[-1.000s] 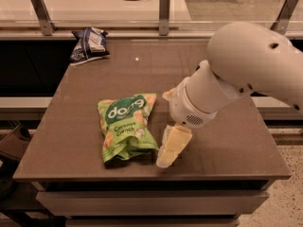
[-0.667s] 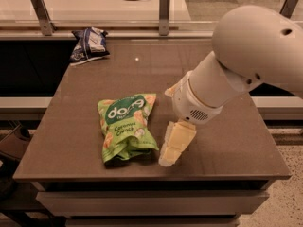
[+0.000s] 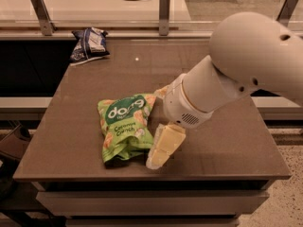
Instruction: Move green rice chip bag near blue chip bag
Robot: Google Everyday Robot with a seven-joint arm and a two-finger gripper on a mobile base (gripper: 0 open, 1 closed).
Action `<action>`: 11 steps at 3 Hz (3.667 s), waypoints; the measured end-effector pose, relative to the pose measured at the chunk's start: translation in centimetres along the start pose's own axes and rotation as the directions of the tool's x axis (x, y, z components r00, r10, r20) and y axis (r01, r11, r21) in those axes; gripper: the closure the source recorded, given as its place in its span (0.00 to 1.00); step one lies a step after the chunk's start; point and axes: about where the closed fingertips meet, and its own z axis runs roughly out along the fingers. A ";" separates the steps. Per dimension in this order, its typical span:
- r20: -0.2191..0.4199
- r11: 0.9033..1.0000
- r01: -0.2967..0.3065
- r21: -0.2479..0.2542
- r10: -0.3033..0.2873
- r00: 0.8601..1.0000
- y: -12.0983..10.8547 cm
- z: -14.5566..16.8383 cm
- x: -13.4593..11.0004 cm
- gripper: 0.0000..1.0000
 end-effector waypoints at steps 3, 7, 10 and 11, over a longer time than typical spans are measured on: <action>0.097 0.998 0.018 0.059 -0.023 0.995 0.7 3.0 -3.3 0.41; 0.093 0.997 0.028 0.067 -0.034 0.995 0.9 2.7 -3.7 1.00; 0.077 0.967 0.181 0.179 -0.197 0.977 -5.9 -3.9 -5.5 1.00; 0.090 0.952 0.170 0.253 -0.198 0.976 -9.3 -5.6 -5.7 1.00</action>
Offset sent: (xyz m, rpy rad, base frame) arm 0.0032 0.0702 -0.0225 0.1148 -0.0946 -0.0072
